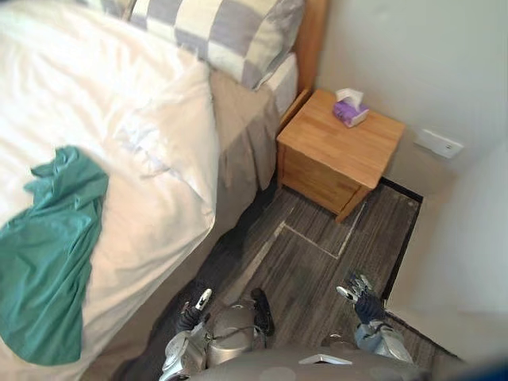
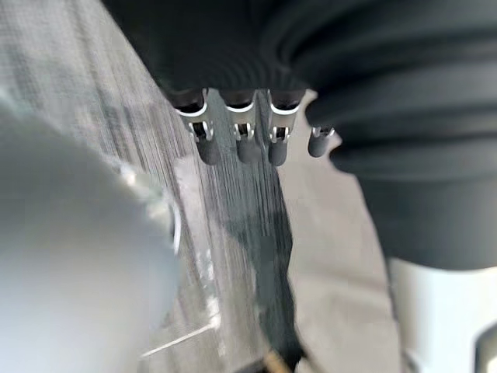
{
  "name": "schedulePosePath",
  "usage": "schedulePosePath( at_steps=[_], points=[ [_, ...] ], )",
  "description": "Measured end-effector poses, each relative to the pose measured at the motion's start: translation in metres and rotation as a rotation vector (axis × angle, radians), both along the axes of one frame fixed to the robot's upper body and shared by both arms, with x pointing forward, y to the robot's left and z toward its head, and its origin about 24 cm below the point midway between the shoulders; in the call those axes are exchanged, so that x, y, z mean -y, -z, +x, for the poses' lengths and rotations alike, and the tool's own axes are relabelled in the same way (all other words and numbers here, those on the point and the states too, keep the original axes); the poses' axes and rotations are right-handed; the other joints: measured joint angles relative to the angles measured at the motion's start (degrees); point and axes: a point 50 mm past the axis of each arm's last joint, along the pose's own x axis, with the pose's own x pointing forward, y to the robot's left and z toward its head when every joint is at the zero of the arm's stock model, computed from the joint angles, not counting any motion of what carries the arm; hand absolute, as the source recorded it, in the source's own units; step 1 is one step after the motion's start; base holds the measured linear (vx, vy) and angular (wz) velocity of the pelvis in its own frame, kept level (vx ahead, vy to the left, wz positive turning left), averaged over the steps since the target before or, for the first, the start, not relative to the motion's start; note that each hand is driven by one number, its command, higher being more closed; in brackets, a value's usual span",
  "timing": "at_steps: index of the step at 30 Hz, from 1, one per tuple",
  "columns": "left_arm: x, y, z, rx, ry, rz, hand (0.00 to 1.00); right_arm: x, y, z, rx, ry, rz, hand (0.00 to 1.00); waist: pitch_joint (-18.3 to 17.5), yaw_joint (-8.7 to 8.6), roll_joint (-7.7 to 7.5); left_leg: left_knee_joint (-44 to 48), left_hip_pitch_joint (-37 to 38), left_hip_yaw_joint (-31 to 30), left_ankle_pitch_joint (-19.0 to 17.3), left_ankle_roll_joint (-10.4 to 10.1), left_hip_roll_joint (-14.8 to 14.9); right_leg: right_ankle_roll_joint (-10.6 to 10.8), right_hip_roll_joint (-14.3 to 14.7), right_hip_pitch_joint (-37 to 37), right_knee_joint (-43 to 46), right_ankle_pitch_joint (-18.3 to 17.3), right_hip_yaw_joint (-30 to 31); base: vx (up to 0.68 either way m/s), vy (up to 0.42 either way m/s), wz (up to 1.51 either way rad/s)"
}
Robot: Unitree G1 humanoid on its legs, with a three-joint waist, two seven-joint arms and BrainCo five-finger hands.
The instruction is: Tidy the bed and pick cloth on bed and put in laundry
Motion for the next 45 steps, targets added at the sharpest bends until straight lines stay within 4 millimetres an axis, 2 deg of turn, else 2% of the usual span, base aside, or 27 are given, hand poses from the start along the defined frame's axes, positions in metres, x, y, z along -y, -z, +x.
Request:
schedulePosePath(
  at_steps=[1, 3, 4, 5, 6, 7, 10, 12, 13, 14, 15, 16, 17, 19, 20, 21, 22, 23, 27, 30, 32, 33, 34, 37, 39, 43, 45],
  points=[
    [0.0, 0.0, -0.001, -0.004, 0.001, -0.001, 0.0, -0.002, -0.001, 0.003, 0.011, -0.007, -0.002, 0.0, -0.1, 0.13, -0.01, 1.4, 0.5, 3.1, -0.3, -0.2, 0.2, 0.4, -0.1, 1.7, -1.5, 1.5, 0.0, 0.28, 0.114, 0.42],
    [0.001, 0.002, -0.003, -0.019, 0.015, -0.001, 0.0, -0.001, -0.002, 0.007, 0.014, -0.011, -0.007, 0.0, -0.3, 0.43, 0.25, 1.0, 1.1, 2.6, -2.4, -2.0, -0.8, 1.1, -0.1, 2.2, -0.7, 2.4, 0.0, 0.27, 0.117, 0.47],
    [0.004, 0.005, -0.007, -0.047, 0.026, -0.007, 0.0, 0.004, 0.0, 0.008, -0.001, -0.015, -0.02, 0.0, -0.8, 0.45, 1.23, -2.9, 3.3, -0.5, -5.6, -2.8, -2.7, 1.9, -1.4, 0.1, 7.4, 1.8, -0.7, 0.18, 0.103, 0.51],
    [0.006, 0.006, -0.009, -0.06, 0.036, -0.01, 0.0, 0.007, 0.0, 0.007, -0.007, -0.018, -0.03, 0.0, -1.0, 0.49, 1.68, -5.4, 4.9, -2.0, -6.9, -2.6, -3.8, 2.0, -2.6, -1.6, 13.4, 1.6, -0.9, 0.24, 0.149, 0.71],
    [0.003, 0.006, -0.01, -0.07, 0.042, 0.003, 0.0, 0.007, 0.001, 0.007, -0.015, -0.023, -0.033, 0.0, -0.9, 0.57, 1.45, -9.0, 7.1, -4.3, -7.2, -1.2, -6.5, 0.6, -6.0, -5.7, 25.2, 2.4, -0.7, 0.28, 0.077, 1.16],
    [-0.006, 0.005, -0.011, -0.088, 0.077, 0.044, 0.0, 0.007, 0.001, 0.008, -0.017, -0.048, -0.043, 0.0, -0.2, -0.73, -0.38, -11.3, 9.8, -8.6, -7.1, -1.1, -9.6, -1.8, -9.8, -12.0, 40.9, 2.1, 2.5, 0.27, 0.029, 1.36],
    [-0.006, 0.007, -0.015, -0.111, 0.106, 0.047, 0.0, 0.011, 0.001, 0.007, -0.031, -0.091, -0.07, 0.0, 0.2, -2.06, 0.7, -12.4, 12.8, -15.0, -6.8, -0.4, -10.0, -3.0, -9.6, -19.8, 46.7, -1.5, 5.2, 0.25, -0.052, 1.42],
    [-0.002, 0.006, -0.011, -0.104, 0.139, 0.043, 0.0, 0.013, 0.0, 0.008, -0.03, -0.113, -0.085, 0.0, 0.7, -2.12, 1.6, -14.2, 14.8, -20.5, -6.0, -1.2, -9.3, -2.3, -8.4, -25.2, 41.5, -2.7, 7.1, 0.29, -0.092, 1.49],
    [0.0, 0.006, -0.007, -0.096, 0.165, 0.041, 0.0, 0.011, 0.001, 0.007, -0.035, -0.123, -0.083, 0.0, 1.3, -2.21, 2.89, -15.0, 15.9, -24.1, -5.6, -1.9, -8.3, -2.3, -6.8, -27.1, 36.4, -2.9, 8.1, 0.31, -0.165, 1.63],
    [0.004, 0.005, -0.002, -0.085, 0.187, 0.04, 0.0, 0.011, -0.001, 0.008, -0.017, -0.123, -0.085, 0.0, 1.3, -2.33, 2.83, -15.6, 16.7, -27.8, -5.1, -2.7, -7.2, -2.2, -4.4, -29.4, 30.8, -2.8, 10.9, 0.38, -0.254, 1.73],
    [0.005, 0.004, 0.002, -0.078, 0.197, 0.041, 0.0, 0.01, -0.002, 0.009, -0.007, -0.119, -0.084, 0.0, 1.7, -2.55, 3.49, -15.6, 16.5, -30.9, -5.0, -3.3, -6.5, -1.8, -2.7, -30.4, 26.5, -2.5, 14.0, 0.31, -0.258, 1.5],
    [0.006, 0.004, 0.004, -0.074, 0.204, 0.042, 0.0, 0.01, -0.002, 0.009, -0.001, -0.114, -0.081, 0.0, 1.7, -2.75, 3.45, -15.6, 16.4, -33.0, -5.0, -3.8, -6.0, -1.7, -1.7, -30.7, 23.6, -2.2, 16.1, 0.29, -0.318, 1.59],
    [0.009, 0.004, 0.006, -0.072, 0.204, 0.032, 0.0, 0.008, -0.002, 0.007, -0.001, -0.107, -0.074, 0.0, 1.6, -3.42, 2.63, -15.3, 16.4, -36.2, -5.3, -5.0, -5.7, -1.4, -0.2, -30.7, 18.3, -0.9, 20.3, 0.28, -0.359, 1.69],
    [0.003, 0.0, 0.009, -0.052, 0.192, 0.055, 0.0, -0.004, 0.0, 0.0, 0.0, -0.094, -0.042, 0.0, 1.0, -3.4, -0.97, -13.2, 15.9, -36.0, -7.1, -7.9, -6.5, -1.0, -0.7, -28.1, 8.3, 5.9, 26.2, 0.25, -0.378, 1.43],
    [0.003, 0.0, 0.012, -0.049, 0.171, 0.052, 0.0, -0.004, -0.002, 0.003, 0.027, -0.088, -0.049, 0.0, 1.9, -2.9, -0.02, -11.2, 16.4, -34.7, -9.3, -9.3, -4.8, -2.9, -0.2, -27.4, 10.2, 6.6, 25.1, 0.19, -0.365, 0.74],
    [0.012, 0.003, 0.005, -0.06, 0.141, 0.025, 0.0, -0.002, -0.005, 0.004, 0.047, -0.088, -0.062, 0.0, 1.0, -2.22, 1.04, -10.3, 15.9, -33.1, -9.8, -10.7, -2.4, -3.4, 1.4, -27.0, 10.7, 5.4, 24.2, 0.19, -0.343, 0.52],
    [0.014, 0.004, 0.004, -0.06, 0.126, 0.02, 0.0, -0.003, -0.006, 0.004, 0.057, -0.091, -0.064, 0.0, 0.6, -2.18, 1.56, -10.3, 15.9, -32.9, -10.1, -11.1, -1.7, -4.1, 1.8, -26.7, 10.8, 4.6, 23.6, 0.23, -0.335, 0.31],
    [0.017, 0.004, 0.004, -0.057, 0.122, 0.022, 0.0, -0.007, -0.006, 0.006, 0.065, -0.101, -0.055, 0.0, 0.0, -2.06, 2.81, -10.9, 16.4, -33.0, -10.0, -11.9, -0.7, -5.2, 2.3, -26.2, 11.3, 3.5, 22.0, 0.21, -0.284, 0.4],
    [0.018, 0.005, 0.001, -0.069, 0.124, 0.025, 0.0, -0.012, -0.005, 0.005, 0.047, -0.09, -0.048, 0.0, -0.4, -1.89, 2.58, -14.0, 18.3, -32.8, -7.3, -13.2, 0.5, -5.7, 2.5, -24.4, 11.5, 2.2, 19.3, 0.11, -0.16, 0.35],
    [0.014, 0.005, -0.002, -0.08, 0.096, 0.034, 0.0, -0.011, 0.001, 0.001, -0.016, 0.001, -0.047, 0.0, -1.3, -1.69, 1.52, -15.5, 18.8, -30.2, -5.3, -13.6, 0.8, -5.7, 2.2, -23.1, 9.9, 2.2, 18.3, 0.01, -0.043, 0.19],
    [0.008, 0.006, -0.007, -0.1, 0.061, 0.046, 0.0, -0.002, 0.005, -0.01, -0.071, 0.19, -0.045, 0.0, -2.3, -1.9, 0.15, -16.0, 18.6, -25.3, -3.4, -13.2, 0.9, -6.1, 1.2, -20.6, 6.8, 2.8, 15.5, -0.03, -0.01, 0.55],
    [0.007, 0.006, -0.008, -0.107, 0.055, 0.05, 0.0, 0.002, 0.007, -0.015, -0.09, 0.248, -0.042, 0.0, -2.5, -1.91, -0.05, -16.6, 18.8, -24.4, -3.0, -13.2, 0.9, -6.1, 1.1, -20.0, 6.1, 2.9, 14.7, -0.04, 0.003, 0.72],
    [0.007, 0.007, -0.011, -0.12, 0.049, 0.052, 0.0, 0.012, 0.011, -0.031, -0.149, 0.366, -0.056, 0.0, -3.7, -1.59, -0.26, -18.1, 19.3, -23.8, -2.6, -13.3, 1.0, -5.9, 1.0, -19.1, 5.2, 3.1, 13.3, -0.01, 0.014, 0.54],
    [0.006, 0.008, -0.018, -0.14, 0.041, 0.052, 0.0, 0.028, 0.015, -0.049, -0.243, 0.557, -0.102, 0.0, -4.3, -1.38, -0.33, -20.6, 20.2, -23.2, -2.0, -13.4, 0.9, -5.7, 1.1, -17.9, 3.8, 3.7, 12.4, -0.03, 0.034, 0.29],
    [0.006, 0.009, -0.019, -0.147, 0.039, 0.052, 0.0, 0.046, 0.015, -0.062, -0.33, 0.755, -0.168, 0.0, -4.7, -0.87, -0.43, -22.8, 21.0, -23.0, -0.8, -13.3, 0.9, -5.6, 1.8, -16.7, 0.8, 5.6, 12.2, -0.04, 0.039, 0.0],
    [0.001, 0.009, -0.024, -0.183, 0.037, 0.068, 0.0, 0.086, -0.004, -0.063, -0.272, 1.013, -0.238, 0.0, -5.8, -0.82, -1.05, -25.8, 22.1, -22.5, 0.4, -13.2, 0.7, -5.2, 2.4, -15.2, -2.6, 7.9, 12.4, -0.04, 0.023, -0.03],
    [-0.006, 0.008, -0.025, -0.19, 0.05, 0.09, 0.0, 0.114, -0.027, -0.048, -0.149, 1.041, -0.309, 0.0, -6.2, -0.94, -1.56, -27.8, 22.7, -22.6, 1.4, -12.9, 0.3, -5.0, 2.6, -15.1, -3.6, 8.7, 12.8, -0.02, 0.011, -0.01]
  ],
)
